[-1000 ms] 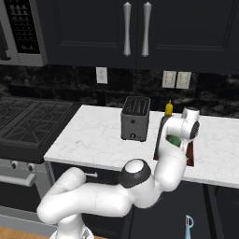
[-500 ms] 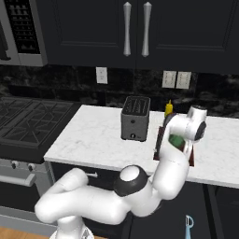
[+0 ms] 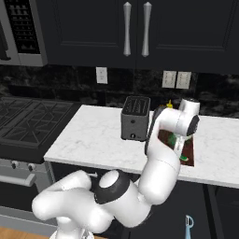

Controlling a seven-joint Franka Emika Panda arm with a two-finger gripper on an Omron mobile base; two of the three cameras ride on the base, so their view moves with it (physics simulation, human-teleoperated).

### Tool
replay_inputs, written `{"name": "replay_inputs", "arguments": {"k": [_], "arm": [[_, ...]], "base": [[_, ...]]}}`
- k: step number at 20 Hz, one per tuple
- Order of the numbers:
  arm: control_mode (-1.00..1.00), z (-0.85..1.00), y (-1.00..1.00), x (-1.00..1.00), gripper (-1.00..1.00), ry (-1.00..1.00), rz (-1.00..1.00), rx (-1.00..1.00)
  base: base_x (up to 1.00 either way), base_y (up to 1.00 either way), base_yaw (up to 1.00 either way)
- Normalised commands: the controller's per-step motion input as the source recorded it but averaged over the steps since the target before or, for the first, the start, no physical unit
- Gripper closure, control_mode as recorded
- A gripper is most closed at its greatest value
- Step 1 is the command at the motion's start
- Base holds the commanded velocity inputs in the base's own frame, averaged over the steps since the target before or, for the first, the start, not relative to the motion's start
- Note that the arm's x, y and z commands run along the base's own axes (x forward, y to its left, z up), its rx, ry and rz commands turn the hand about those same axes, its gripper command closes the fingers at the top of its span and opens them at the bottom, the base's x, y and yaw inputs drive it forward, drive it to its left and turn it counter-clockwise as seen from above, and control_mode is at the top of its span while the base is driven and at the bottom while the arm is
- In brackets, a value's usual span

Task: Place the appropriate cutting tool for cutting the broccoli skin on the cutting board.

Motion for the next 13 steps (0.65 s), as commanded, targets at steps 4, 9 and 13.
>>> {"name": "replay_inputs", "arguments": {"k": [4,9,13], "arm": [[-1.0,0.36,0.68,-0.51,-1.0,0.0,-0.04,-0.05],[-1.0,0.32,0.66,-0.46,-1.0,0.0,-0.03,-0.06],[-1.0,0.33,0.62,-0.43,-1.0,0.0,-0.02,-0.05]], "base": [[0.0,0.0,0.0],[0.0,0.0,0.0],[0.0,0.0,0.0]]}}
